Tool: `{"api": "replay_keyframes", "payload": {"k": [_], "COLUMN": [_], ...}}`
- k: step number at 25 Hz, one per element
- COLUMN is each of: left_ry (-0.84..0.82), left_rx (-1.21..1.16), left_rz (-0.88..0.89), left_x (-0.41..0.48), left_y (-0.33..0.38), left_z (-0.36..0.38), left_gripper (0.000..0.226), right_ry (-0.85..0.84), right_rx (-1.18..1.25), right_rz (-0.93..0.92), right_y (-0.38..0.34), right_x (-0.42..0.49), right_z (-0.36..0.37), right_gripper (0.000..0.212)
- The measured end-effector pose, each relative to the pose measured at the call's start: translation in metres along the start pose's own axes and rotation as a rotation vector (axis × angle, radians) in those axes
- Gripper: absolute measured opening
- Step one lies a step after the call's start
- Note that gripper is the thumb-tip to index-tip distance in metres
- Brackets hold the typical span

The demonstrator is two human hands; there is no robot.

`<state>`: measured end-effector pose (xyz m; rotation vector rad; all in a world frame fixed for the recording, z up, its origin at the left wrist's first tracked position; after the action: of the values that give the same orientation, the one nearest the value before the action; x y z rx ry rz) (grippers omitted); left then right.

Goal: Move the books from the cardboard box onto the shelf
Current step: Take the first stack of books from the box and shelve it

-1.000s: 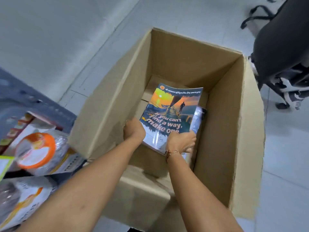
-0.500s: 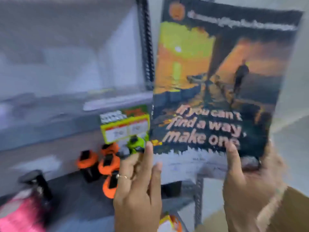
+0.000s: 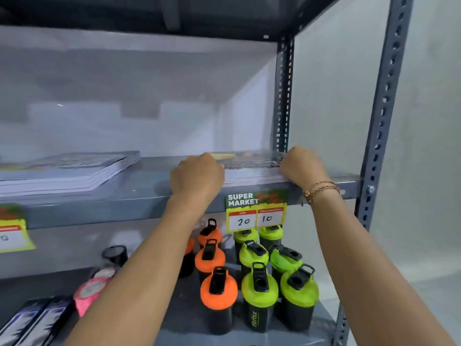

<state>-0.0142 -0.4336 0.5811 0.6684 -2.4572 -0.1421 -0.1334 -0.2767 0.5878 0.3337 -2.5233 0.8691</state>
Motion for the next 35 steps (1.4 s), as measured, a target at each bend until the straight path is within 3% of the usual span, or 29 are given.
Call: {"api": "replay_keyframes", "payload": {"k": [3,5,8,10,12,15,18,21,24,30,35], "left_ry": [-0.017,0.134,0.602,0.679,0.448,-0.262,-0.995,-1.403,-1.534,-1.424,-1.274], "left_rx": [0.096,0.18,0.027,-0.222,-0.449,-0.554,-0.295,-0.09,0.127,0.214,0.251], "left_rz": [-0.017,0.059,0.389,0.657,0.869,0.957,1.013,1.01,1.052,0.845,0.729], "left_x": [-0.007,-0.013,-0.049,-0.096,-0.156,-0.253,-0.367,-0.447,-0.505,-0.546,-0.551], "left_y": [0.005,0.017,0.069,0.116,0.175,0.238,0.28,0.272,0.242,0.22,0.226], "left_z": [-0.005,-0.008,-0.001,0.029,0.084,0.186,0.323,0.433,0.506,0.551,0.538], "left_gripper": [0.032,0.029,0.024,0.025,0.029,0.04,0.037,0.028,0.037,0.038,0.028], "right_ry": [-0.052,0.077,0.576,0.938,1.025,0.932,0.738,0.412,0.262,0.368,0.479], "right_rx": [0.031,0.125,0.428,0.479,0.418,0.418,0.219,0.184,0.199,0.117,0.048], "right_rz": [0.049,-0.024,-0.23,-0.248,0.014,0.688,1.318,1.854,2.141,2.097,2.093], "right_y": [0.005,0.005,0.04,0.098,0.194,0.347,0.476,0.537,0.555,0.575,0.573], "right_x": [-0.003,-0.013,-0.076,-0.135,-0.184,-0.27,-0.388,-0.485,-0.541,-0.579,-0.574], "right_z": [0.001,-0.008,-0.024,-0.02,0.004,0.05,0.087,0.119,0.146,0.17,0.168], "right_gripper": [0.029,0.028,0.025,0.022,0.023,0.036,0.052,0.049,0.058,0.077,0.063]}}
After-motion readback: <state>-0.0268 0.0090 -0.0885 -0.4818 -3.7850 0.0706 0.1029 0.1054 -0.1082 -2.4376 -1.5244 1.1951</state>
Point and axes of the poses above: each hand's wrist, its own x-axis towards the middle knuckle, its own z-axis out of the palm, y = z × x, the point moved 4 cm from there along x, towards the middle knuckle, and after that the axes turned 5 degrees about x, right-handed, at the moved point
